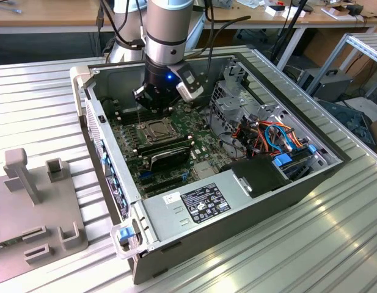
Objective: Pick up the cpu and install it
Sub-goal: 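Install the first cpu locking lever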
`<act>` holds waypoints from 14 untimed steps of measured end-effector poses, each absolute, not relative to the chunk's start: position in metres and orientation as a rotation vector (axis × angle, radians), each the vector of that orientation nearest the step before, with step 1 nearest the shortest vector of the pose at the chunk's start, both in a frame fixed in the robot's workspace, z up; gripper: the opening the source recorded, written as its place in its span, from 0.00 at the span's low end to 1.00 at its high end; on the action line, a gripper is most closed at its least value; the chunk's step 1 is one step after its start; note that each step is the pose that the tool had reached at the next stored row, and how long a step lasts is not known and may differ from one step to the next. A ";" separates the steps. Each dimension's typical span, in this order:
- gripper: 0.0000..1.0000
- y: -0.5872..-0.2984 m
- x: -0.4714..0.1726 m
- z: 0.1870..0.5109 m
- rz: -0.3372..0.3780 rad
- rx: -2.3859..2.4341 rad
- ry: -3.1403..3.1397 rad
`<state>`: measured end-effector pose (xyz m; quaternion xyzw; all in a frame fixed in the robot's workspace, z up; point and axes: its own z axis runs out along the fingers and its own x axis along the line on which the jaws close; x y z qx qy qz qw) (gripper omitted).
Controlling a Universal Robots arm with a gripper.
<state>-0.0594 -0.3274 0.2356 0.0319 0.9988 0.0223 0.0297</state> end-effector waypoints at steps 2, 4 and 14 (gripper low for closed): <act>0.11 -0.327 -0.059 0.236 0.069 0.098 3.080; 0.11 -0.327 -0.059 0.236 0.069 0.097 3.080; 0.11 -0.327 -0.059 0.236 0.069 0.097 3.080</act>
